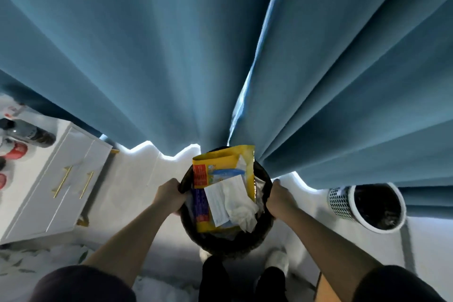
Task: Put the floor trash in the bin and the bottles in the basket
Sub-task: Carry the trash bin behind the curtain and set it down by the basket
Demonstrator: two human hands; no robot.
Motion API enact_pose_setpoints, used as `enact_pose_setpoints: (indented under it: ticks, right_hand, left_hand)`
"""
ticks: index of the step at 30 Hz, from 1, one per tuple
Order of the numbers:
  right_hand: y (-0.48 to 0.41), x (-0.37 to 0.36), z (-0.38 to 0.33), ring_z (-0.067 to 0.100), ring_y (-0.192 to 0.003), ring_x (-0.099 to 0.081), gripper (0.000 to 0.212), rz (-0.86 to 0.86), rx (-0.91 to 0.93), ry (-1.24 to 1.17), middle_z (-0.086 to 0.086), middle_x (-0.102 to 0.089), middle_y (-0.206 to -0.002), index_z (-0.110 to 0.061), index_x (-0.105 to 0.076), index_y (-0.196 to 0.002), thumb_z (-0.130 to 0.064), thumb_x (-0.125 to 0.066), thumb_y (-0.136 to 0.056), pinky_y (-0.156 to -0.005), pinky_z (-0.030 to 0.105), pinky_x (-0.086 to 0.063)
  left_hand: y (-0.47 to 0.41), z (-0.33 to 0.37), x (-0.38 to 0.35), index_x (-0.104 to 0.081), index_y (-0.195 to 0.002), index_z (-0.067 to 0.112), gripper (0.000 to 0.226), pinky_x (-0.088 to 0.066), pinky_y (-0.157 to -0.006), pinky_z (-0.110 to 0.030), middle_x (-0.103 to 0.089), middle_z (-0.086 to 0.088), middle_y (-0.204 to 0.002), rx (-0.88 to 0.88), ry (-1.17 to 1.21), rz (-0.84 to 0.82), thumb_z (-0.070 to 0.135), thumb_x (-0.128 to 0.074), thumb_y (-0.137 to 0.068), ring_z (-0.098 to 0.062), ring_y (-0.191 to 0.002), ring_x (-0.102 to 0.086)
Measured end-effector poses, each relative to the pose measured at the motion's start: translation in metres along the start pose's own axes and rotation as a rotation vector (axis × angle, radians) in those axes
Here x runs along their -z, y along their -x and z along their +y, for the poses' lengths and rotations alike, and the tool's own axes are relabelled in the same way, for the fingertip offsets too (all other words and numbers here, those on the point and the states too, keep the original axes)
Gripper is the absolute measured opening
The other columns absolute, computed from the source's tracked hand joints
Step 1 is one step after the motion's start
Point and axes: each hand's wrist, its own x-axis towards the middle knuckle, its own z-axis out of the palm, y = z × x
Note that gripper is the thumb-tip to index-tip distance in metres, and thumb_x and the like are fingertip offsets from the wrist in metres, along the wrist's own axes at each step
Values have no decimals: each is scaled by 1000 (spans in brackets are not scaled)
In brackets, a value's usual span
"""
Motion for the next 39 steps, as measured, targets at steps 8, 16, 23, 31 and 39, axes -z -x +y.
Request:
enact_pose_setpoints:
  ticks: [8,16,23,31,39]
  right_hand:
    - [9,22,127,31,-113,-56,55,-33,-69,-62,17,-55,-126,-1,-23,-143,-17,-47,-96,-87,36,-46]
    - [7,39,283,32,-115,-54,40,10,-172,-176,18,-52,-129,-4,-31,-136,-11,-39,-97,-78,33,-43]
    - [2,47,386,30,-117,-56,51,86,-213,-251,16,-53,-131,-4,-26,-142,-11,-44,-94,-88,36,-46]
    - [3,44,473,32,-97,-63,39,158,-342,-402,14,-62,-107,-9,-36,-126,-12,-49,-89,-70,37,-54]
    - [0,53,584,29,-80,-55,16,218,-494,-522,10,-54,-87,-12,-38,-100,-14,-49,-88,-65,35,-48]
  left_hand:
    - [27,82,-91,-61,-85,5,14,-58,-56,-32,-68,-12,-77,-79,-115,-118,17,-56,-81,-27,-66,-69]
    - [69,165,-216,-49,-69,17,17,-55,-56,-29,-61,-6,-74,-100,-157,-123,9,-59,-81,-25,-69,-66]
    - [89,227,-302,-54,-93,15,7,-57,-74,-42,-63,-11,-92,-203,-118,-128,16,-52,-86,-32,-86,-65]
    - [114,296,-368,-34,-125,18,35,-55,-73,-44,-62,-12,-108,-470,-117,-33,38,-42,-97,-35,-94,-62]
    - [123,382,-465,-41,-131,17,38,-42,-78,-33,-63,-15,-111,-671,-442,-101,39,-31,-101,-33,-101,-60]
